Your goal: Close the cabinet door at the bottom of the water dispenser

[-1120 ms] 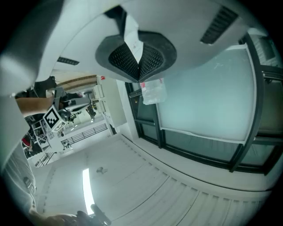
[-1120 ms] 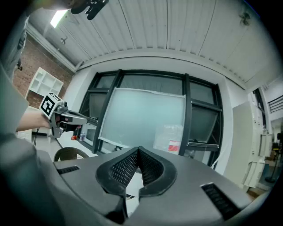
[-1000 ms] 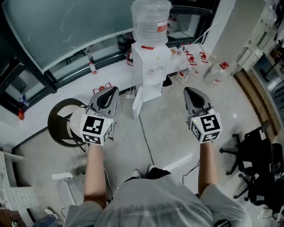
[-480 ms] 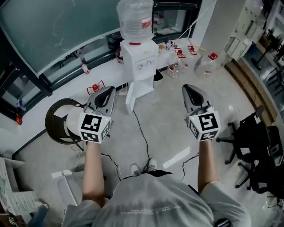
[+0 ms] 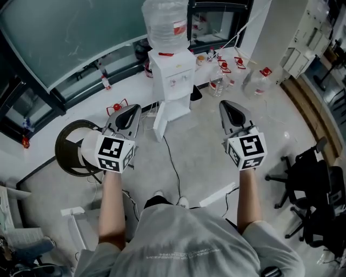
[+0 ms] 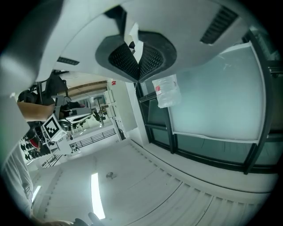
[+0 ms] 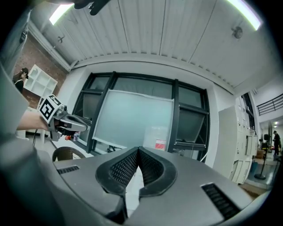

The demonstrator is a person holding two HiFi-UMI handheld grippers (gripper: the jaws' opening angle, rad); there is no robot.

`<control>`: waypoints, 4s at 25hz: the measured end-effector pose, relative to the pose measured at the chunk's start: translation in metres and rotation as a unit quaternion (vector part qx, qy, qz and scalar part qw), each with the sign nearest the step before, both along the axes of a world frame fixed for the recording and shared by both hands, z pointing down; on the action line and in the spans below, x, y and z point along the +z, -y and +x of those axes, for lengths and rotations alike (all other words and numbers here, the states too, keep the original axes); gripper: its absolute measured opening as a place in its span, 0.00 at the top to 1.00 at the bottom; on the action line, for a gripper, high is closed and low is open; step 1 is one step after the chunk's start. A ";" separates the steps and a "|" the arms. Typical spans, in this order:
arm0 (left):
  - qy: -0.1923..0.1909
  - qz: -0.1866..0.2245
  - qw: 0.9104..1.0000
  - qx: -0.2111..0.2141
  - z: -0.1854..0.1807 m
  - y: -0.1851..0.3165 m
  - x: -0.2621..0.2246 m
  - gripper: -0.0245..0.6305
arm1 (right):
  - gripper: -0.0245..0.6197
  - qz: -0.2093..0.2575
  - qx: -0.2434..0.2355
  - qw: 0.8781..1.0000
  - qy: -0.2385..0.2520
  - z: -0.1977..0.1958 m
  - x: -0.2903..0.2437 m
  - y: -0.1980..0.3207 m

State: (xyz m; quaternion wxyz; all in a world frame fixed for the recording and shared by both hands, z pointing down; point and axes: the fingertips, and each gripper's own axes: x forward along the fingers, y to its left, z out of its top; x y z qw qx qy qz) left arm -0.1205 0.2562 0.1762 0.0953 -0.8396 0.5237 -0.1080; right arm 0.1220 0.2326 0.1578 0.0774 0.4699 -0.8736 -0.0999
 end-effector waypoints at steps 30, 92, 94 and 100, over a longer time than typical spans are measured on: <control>0.000 -0.118 0.981 0.155 -0.067 0.431 0.119 0.93 | 0.91 -0.071 0.058 0.996 -0.018 -0.105 0.081 0.379; -0.251 -0.524 0.789 -0.199 0.129 0.367 0.802 0.63 | 0.57 -0.437 -0.007 0.899 0.005 0.049 0.702 0.370; -0.249 -0.520 0.794 -0.193 0.151 0.379 0.802 0.63 | 0.57 -0.435 -0.005 0.900 0.009 0.065 0.698 0.377; -0.248 -0.512 0.797 -0.202 0.189 0.421 0.809 0.65 | 0.57 -0.430 0.005 0.903 0.013 0.107 0.694 0.404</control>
